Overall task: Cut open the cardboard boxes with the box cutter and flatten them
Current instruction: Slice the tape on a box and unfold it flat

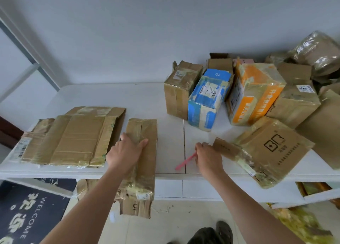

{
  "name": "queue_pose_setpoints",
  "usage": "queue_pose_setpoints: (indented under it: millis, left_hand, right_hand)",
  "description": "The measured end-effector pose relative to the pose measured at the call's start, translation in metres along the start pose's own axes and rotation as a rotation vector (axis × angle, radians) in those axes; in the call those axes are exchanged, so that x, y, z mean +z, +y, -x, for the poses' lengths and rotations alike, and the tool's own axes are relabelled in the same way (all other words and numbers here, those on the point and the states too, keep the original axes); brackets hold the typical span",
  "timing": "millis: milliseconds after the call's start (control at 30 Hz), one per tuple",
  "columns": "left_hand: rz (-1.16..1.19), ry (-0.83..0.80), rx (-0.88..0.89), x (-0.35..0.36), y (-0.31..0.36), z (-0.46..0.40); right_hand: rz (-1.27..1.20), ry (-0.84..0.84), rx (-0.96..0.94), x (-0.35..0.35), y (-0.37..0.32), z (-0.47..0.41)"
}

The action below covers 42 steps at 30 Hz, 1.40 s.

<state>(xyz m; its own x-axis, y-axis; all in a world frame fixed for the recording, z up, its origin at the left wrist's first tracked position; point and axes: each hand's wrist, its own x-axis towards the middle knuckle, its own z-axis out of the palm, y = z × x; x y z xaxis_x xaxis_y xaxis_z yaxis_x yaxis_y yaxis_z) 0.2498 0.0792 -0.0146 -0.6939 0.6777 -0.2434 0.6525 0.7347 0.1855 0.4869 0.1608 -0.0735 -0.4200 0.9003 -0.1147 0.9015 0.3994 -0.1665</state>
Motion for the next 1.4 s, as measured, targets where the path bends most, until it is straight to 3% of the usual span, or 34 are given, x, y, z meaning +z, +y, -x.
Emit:
queue_pose_setpoints:
  millis: [200,333,400,467,567,767,1000,1167,1400]
  left_hand:
    - [0.021,-0.095,-0.013,-0.012,-0.009,-0.002]
    - [0.122,-0.192,-0.007,-0.018,-0.018,-0.006]
    - [0.322,-0.261,-0.02,-0.02,-0.021,-0.01]
    - [0.584,-0.342,-0.053,-0.021,-0.025,-0.011]
    - [0.747,-0.401,-0.088,-0.018,-0.031,-0.01]
    - [0.758,-0.263,-0.083,-0.009,-0.036,-0.011]
    - [0.811,-0.255,-0.085,-0.009,-0.041,-0.015]
    - [0.841,-0.278,-0.091,-0.01,-0.04,-0.015]
    - [0.866,-0.275,-0.128,-0.009,-0.041,-0.017]
  right_hand:
    - [-0.203,0.008,0.004,-0.008,-0.019,-0.009]
    - [-0.737,-0.099,-0.017,-0.024,-0.062,-0.003]
    - [-0.833,-0.18,-0.058,-0.03,-0.087,0.001]
    - [-0.76,-0.206,-0.107,-0.033,-0.104,0.001]
    - [-0.675,-0.188,-0.124,-0.039,-0.115,-0.009]
    - [-0.349,-0.143,-0.231,-0.046,-0.134,-0.008]
    - [-0.032,-0.142,-0.235,-0.046,-0.149,-0.001]
    - [-0.09,-0.149,-0.208,-0.047,-0.15,-0.005]
    - [-0.427,-0.316,-0.13,-0.058,-0.131,-0.017]
